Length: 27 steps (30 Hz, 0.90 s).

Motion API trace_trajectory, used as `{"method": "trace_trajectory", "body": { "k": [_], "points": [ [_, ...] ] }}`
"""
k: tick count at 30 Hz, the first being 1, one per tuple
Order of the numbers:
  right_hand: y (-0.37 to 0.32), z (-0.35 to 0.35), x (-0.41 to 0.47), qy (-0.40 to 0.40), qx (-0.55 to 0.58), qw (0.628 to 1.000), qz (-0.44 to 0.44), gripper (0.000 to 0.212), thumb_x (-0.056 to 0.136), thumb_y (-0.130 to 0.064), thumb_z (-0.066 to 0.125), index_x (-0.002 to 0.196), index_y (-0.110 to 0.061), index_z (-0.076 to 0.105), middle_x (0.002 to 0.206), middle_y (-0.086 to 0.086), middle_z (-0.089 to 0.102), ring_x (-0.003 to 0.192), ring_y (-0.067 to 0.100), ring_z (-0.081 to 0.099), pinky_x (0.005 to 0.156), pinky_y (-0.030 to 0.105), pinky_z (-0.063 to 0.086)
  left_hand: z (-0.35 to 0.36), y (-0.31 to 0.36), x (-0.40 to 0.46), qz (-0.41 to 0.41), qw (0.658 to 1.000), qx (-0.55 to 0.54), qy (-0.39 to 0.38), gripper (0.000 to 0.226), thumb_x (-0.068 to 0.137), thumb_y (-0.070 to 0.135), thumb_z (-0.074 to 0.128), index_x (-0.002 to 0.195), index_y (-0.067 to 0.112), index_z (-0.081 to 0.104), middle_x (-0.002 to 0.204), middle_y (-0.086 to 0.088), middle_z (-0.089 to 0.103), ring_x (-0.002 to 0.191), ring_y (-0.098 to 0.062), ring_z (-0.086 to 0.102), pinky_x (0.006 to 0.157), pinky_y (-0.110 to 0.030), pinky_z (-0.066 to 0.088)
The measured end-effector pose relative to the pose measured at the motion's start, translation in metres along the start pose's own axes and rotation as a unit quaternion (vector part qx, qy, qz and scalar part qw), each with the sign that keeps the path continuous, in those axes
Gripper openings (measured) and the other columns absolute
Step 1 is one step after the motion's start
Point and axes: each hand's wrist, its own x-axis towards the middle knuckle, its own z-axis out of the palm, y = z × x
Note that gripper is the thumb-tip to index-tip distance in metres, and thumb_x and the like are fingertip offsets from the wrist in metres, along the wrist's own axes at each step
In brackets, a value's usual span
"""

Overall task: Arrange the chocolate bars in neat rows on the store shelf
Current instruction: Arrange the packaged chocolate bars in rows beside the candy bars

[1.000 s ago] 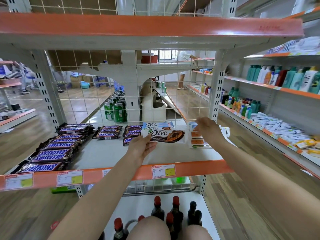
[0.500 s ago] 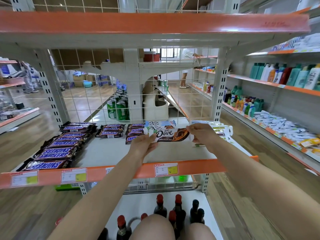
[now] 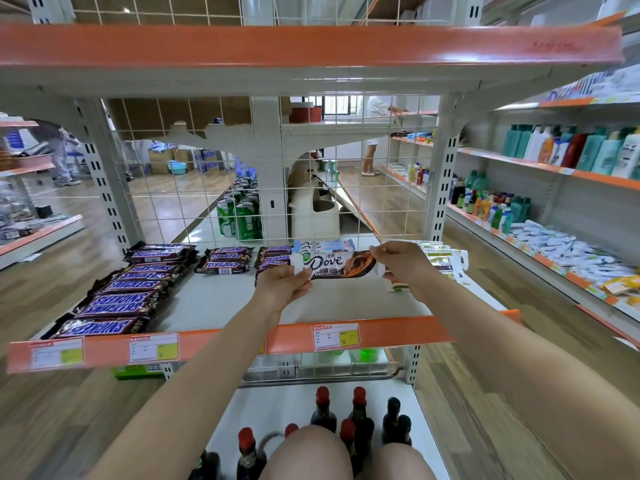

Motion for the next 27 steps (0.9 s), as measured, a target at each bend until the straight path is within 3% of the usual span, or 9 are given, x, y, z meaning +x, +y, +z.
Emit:
{"method": "trace_trajectory", "body": {
  "k": [5,11,15,18,22,25,27],
  "points": [
    [0.003,-0.001,0.004,0.002,0.013,1.0,0.019,0.019,0.09,-0.026,0.062,0.098,-0.009,0.065,0.089,0.003,0.06,0.083,0.016,0.053,0.061,0.018,0.045,0.0,0.002,0.001,0.006,1.0,0.004,0.005,0.018,0.082,0.005,0.068,0.095,0.004,0.054,0.077,-0.009,0.063,0.05,-0.004,0.064,0.069,-0.02,0.056],
    [0.011,0.003,0.012,-0.008,0.094,0.99,0.109,0.023,0.086,-0.02,0.068,0.102,-0.005,0.063,0.08,0.004,0.057,0.069,0.015,0.053,0.062,0.024,0.05,0.001,0.0,0.01,0.007,0.998,0.052,0.023,0.016,0.085,0.009,0.067,0.078,0.008,0.053,0.074,-0.011,0.059,0.051,-0.007,0.061,0.055,-0.014,0.055],
    [0.018,0.008,0.02,-0.017,0.094,0.987,0.132,0.01,0.082,-0.013,0.071,0.083,-0.009,0.063,0.081,0.008,0.055,0.068,0.015,0.051,0.062,0.024,0.05,0.001,0.001,0.018,-0.01,0.996,0.085,0.038,0.018,0.085,0.011,0.067,0.075,0.007,0.053,0.071,-0.011,0.06,0.06,-0.014,0.059,0.052,-0.015,0.054],
    [0.023,0.013,0.027,-0.003,0.078,0.989,0.126,0.014,0.081,-0.009,0.072,0.09,-0.008,0.061,0.075,0.005,0.053,0.065,0.013,0.05,0.059,0.023,0.049,0.0,0.001,0.026,-0.006,0.989,0.139,0.04,0.019,0.086,0.011,0.067,0.071,0.008,0.056,0.069,-0.007,0.061,0.056,-0.011,0.058,0.052,-0.016,0.052],
    [0.029,0.019,0.038,0.019,0.053,0.993,0.101,0.027,0.081,-0.009,0.072,0.105,-0.003,0.062,0.088,0.01,0.059,0.079,0.018,0.056,0.058,0.021,0.049,-0.003,-0.002,0.043,0.031,0.965,0.254,0.05,0.033,0.083,0.014,0.07,0.059,0.012,0.046,0.067,-0.01,0.058,0.037,0.001,0.056,0.062,-0.026,0.05],
    [0.033,0.025,0.045,0.028,0.034,0.996,0.076,0.026,0.082,-0.008,0.069,0.107,0.0,0.062,0.095,0.013,0.061,0.087,0.022,0.058,0.061,0.022,0.05,-0.004,-0.004,0.055,0.048,0.937,0.343,0.051,0.037,0.082,0.022,0.071,0.056,0.013,0.047,0.059,-0.004,0.056,0.045,-0.002,0.059,0.068,-0.027,0.047],
    [0.036,0.029,0.052,0.041,0.023,0.997,0.068,0.025,0.081,-0.006,0.07,0.104,0.001,0.063,0.093,0.013,0.061,0.087,0.024,0.059,0.067,0.028,0.053,-0.004,-0.002,0.062,0.055,0.912,0.405,0.04,0.032,0.084,0.028,0.068,0.061,0.01,0.054,0.059,-0.003,0.055,0.053,-0.008,0.055,0.062,-0.024,0.041]
  ]
}}
